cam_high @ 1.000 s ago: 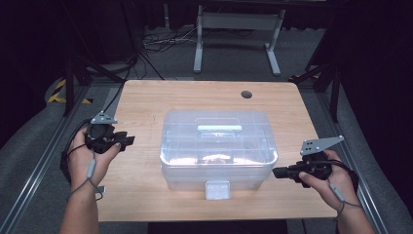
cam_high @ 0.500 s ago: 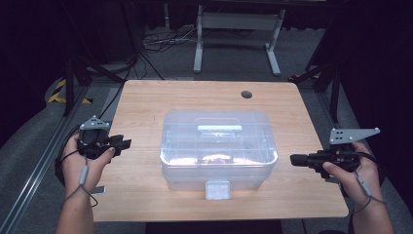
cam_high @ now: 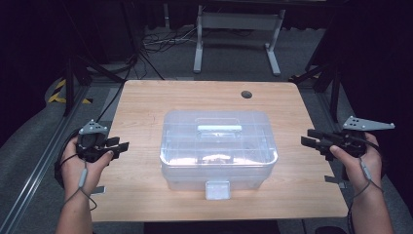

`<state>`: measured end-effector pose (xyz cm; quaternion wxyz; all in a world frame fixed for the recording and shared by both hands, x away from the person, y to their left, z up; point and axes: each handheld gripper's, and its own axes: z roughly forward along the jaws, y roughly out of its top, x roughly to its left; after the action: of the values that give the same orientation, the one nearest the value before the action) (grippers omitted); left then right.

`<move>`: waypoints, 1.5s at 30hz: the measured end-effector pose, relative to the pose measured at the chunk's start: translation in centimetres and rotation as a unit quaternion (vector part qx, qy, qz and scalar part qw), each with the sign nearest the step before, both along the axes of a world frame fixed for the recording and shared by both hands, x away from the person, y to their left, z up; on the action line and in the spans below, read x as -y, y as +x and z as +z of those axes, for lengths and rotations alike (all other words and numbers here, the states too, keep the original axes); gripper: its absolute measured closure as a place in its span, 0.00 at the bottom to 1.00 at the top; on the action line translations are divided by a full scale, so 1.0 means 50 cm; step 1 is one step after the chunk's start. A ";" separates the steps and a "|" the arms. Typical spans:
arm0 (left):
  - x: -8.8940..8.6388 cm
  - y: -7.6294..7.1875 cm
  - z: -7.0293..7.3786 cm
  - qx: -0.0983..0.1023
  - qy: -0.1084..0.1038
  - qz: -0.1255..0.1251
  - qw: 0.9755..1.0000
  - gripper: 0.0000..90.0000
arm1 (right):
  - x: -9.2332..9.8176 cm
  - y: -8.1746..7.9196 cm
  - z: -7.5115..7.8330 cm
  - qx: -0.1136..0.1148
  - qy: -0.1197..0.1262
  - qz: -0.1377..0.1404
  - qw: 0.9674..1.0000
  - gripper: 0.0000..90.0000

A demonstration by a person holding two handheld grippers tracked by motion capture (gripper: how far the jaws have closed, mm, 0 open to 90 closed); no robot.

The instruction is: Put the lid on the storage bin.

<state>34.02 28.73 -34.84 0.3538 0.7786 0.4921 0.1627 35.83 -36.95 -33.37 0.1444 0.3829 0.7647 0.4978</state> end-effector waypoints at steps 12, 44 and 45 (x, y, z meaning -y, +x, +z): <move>-0.006 0.025 -0.026 0.005 0.007 0.002 1.000 0.54 | 0.057 0.042 -0.068 -0.038 -0.052 -0.044 0.997 0.42; -0.002 0.078 -0.116 -0.021 0.019 -0.024 0.999 0.40 | 0.059 0.123 -0.256 -0.093 -0.102 -0.046 0.989 0.36; -0.002 0.078 -0.116 -0.021 0.019 -0.024 0.999 0.40 | 0.059 0.123 -0.256 -0.093 -0.102 -0.046 0.989 0.36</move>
<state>37.94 28.82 -40.64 0.3324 0.7998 0.4778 0.1468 42.00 -39.88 -46.18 0.1343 0.4453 0.8033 0.3721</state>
